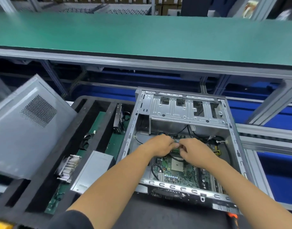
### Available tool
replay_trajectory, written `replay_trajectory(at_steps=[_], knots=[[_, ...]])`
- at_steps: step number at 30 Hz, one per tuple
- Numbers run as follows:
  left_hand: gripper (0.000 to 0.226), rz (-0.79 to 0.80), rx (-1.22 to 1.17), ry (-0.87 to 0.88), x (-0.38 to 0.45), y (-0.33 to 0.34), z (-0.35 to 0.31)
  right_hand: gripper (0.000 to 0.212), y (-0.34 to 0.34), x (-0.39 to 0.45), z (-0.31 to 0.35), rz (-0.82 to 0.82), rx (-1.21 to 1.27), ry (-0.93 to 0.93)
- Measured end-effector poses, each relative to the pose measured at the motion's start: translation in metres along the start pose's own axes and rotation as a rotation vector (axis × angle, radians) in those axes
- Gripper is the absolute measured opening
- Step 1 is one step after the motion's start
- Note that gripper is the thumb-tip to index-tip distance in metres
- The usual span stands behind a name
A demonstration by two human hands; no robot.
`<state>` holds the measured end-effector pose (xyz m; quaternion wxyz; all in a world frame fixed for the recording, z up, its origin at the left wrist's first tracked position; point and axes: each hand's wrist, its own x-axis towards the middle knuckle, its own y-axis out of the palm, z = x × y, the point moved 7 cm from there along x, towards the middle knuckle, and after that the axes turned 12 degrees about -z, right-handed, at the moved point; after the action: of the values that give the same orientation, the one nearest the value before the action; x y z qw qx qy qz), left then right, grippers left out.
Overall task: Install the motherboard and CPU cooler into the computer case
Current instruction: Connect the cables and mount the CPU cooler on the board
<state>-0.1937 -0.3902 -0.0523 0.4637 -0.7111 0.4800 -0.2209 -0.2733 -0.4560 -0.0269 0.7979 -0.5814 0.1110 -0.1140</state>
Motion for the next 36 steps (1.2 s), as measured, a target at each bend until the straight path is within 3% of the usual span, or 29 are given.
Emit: replay_trajectory(at_steps=[3,8,11,15,17,19,25,32,36], knots=[[0.012,-0.028,0.011,0.016,-0.008,-0.012,-0.009,0.001,0.009,0.001,0.018,0.088,-0.027,-0.015],[0.011,-0.058,0.086,0.064,-0.026,-0.038,-0.028,0.017,0.011,0.006,0.037,0.164,0.070,0.088],[0.013,-0.244,0.010,0.026,-0.043,-0.077,-0.025,0.024,-0.020,0.018,0.061,0.028,0.111,0.086],[0.012,-0.642,-0.257,-0.130,-0.088,-0.139,0.011,0.021,-0.066,0.038,0.128,-0.210,0.195,-0.078],[0.013,-0.787,-0.288,-0.177,-0.118,-0.155,0.036,0.022,-0.068,0.042,0.170,-0.232,0.260,-0.176],[0.014,-0.832,-0.290,-0.232,-0.145,-0.159,0.064,0.020,-0.054,0.044,0.208,-0.171,0.265,-0.240],[0.015,-0.769,-0.236,-0.360,-0.196,-0.151,0.136,0.017,0.012,0.053,0.281,0.065,0.139,-0.276],[0.016,-0.619,-0.197,-0.457,-0.226,-0.143,0.224,0.013,0.070,0.081,0.350,0.206,0.052,-0.277],[0.011,-0.461,-0.028,-0.496,-0.245,-0.131,0.284,0.008,0.114,0.090,0.394,0.300,0.014,-0.297]])
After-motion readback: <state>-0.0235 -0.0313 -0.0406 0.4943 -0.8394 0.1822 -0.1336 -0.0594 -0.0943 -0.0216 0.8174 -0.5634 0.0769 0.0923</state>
